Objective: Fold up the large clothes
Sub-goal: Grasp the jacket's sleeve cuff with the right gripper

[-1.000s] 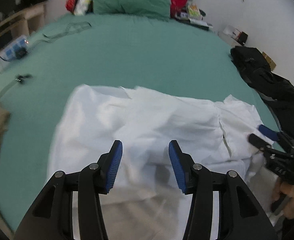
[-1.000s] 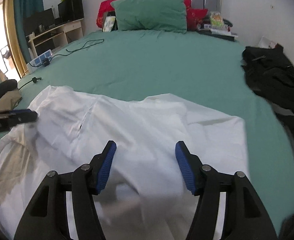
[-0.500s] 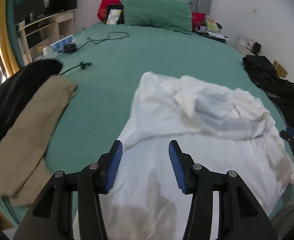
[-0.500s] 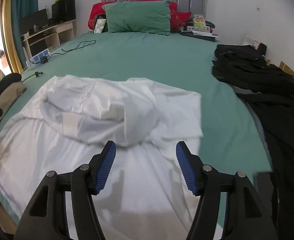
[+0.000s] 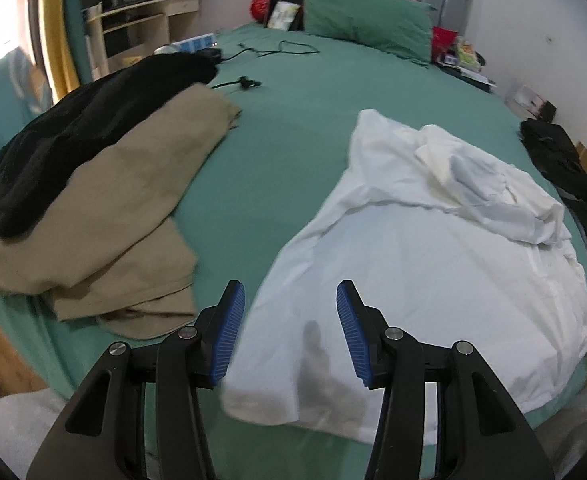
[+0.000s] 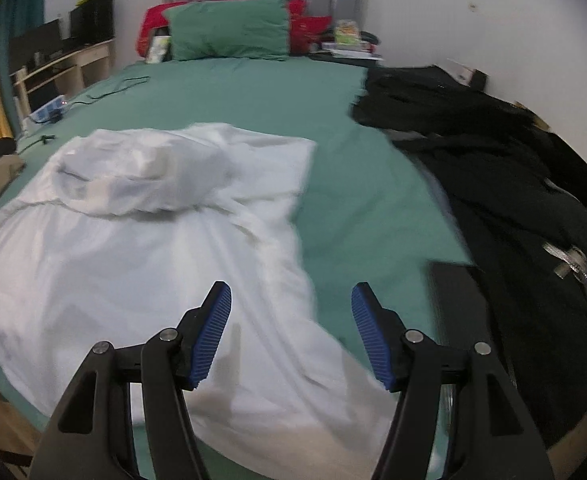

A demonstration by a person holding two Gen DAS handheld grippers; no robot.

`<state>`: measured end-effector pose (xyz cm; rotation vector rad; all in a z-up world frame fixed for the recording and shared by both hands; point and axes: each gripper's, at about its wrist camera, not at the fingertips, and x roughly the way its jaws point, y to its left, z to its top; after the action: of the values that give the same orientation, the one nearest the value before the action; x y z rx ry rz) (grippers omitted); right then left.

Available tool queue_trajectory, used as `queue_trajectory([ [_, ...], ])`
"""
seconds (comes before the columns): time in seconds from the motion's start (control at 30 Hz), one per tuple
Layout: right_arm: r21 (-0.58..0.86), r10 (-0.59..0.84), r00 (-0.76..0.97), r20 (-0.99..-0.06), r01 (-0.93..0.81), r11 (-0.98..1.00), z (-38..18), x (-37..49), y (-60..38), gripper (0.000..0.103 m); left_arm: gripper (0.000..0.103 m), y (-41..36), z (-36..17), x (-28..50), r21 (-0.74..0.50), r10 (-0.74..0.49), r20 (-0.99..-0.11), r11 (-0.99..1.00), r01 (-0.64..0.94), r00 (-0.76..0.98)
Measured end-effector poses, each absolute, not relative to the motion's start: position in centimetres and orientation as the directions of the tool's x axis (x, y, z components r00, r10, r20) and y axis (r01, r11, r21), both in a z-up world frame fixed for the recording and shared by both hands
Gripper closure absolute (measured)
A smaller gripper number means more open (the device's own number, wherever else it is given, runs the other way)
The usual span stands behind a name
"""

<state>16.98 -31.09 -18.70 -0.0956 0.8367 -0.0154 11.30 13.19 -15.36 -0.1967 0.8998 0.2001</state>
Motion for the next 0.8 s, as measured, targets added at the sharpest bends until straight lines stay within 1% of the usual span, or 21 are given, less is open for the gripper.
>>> queue_trajectory([
  [0.03,-0.088,-0.062,0.663,-0.746,-0.006,0.996,-18.9,16.7,-32.0,0.040,0.052,13.5,-15.5,11.2,-0.084,0.095,-0.794,0.961,-0.262,0.600],
  [0.17,0.010,-0.029,0.626,-0.779,0.059,0.998,-19.9,16.0,-35.7,0.039,0.052,14.5,-16.2,11.3,-0.114,0.076,-0.808,0.953,-0.282,0.585],
  [0.27,0.034,-0.034,0.604,-0.796,0.102,0.994,-20.7,15.6,-37.2,0.039,0.052,14.2,-17.2,11.8,-0.109,0.053,-0.827,0.961,-0.252,0.560],
  [0.43,0.082,-0.003,0.575,-0.818,0.121,0.989,-21.6,15.4,-38.1,0.039,0.052,13.8,-19.2,12.3,-0.085,0.032,-0.876,0.972,-0.219,0.481],
  [0.5,0.114,0.036,0.551,-0.834,0.109,0.987,-22.4,15.4,-38.1,0.039,0.051,14.0,-19.3,12.1,-0.091,0.028,-0.872,0.972,-0.218,0.489],
  [0.6,0.098,0.031,0.547,-0.836,0.094,0.991,-23.0,15.2,-37.6,0.039,0.049,13.3,-19.4,12.1,-0.036,0.062,-0.876,0.980,-0.195,0.478],
  [0.67,0.127,0.058,0.546,-0.836,0.091,0.988,-23.2,15.0,-37.6,0.037,0.045,12.8,-19.6,12.1,-0.006,0.077,-0.880,0.985,-0.174,0.468],
  [0.8,0.151,0.091,0.535,-0.840,0.070,0.986,-23.5,14.3,-37.2,0.037,0.039,13.4,-19.8,12.0,-0.046,0.039,-0.890,0.984,-0.175,0.455],
])
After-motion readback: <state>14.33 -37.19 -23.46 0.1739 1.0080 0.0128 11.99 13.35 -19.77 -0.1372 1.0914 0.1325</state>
